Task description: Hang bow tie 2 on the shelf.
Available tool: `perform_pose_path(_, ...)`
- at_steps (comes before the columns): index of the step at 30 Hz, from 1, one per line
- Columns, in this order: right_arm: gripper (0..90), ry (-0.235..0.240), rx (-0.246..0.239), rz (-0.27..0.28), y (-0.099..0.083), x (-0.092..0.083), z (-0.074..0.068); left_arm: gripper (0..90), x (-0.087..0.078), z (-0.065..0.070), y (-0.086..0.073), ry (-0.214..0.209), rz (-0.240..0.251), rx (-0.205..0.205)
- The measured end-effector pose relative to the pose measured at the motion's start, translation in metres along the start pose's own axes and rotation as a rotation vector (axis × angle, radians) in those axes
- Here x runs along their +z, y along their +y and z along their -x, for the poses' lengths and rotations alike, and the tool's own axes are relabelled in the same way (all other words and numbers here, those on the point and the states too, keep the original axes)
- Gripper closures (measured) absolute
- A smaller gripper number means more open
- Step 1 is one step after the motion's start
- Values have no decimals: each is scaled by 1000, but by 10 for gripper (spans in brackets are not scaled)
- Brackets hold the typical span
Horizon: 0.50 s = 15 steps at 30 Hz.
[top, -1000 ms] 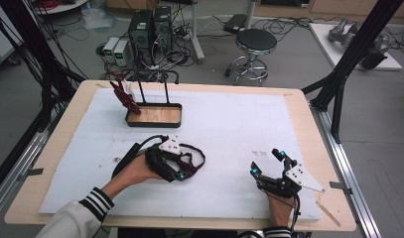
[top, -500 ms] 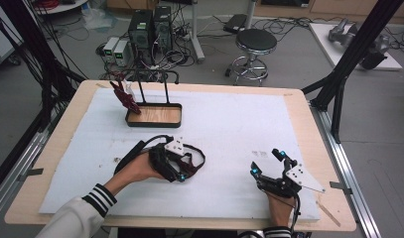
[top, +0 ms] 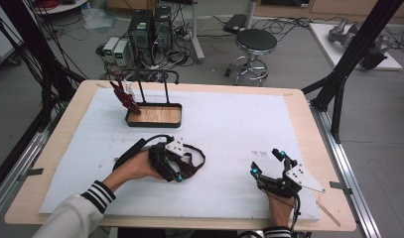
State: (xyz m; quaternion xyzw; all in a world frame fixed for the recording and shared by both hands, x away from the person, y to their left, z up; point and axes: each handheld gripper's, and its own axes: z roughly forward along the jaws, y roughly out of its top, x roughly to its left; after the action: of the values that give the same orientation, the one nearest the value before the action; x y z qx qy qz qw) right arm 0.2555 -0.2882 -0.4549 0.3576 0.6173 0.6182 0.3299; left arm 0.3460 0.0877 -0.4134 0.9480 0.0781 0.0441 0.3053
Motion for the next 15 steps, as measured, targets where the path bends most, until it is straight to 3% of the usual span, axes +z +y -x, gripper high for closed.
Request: perform_pose_path(15, 102, 0, 5, -1, 0, 0, 0, 321, -1, -8, 3, -23, -31, 52)
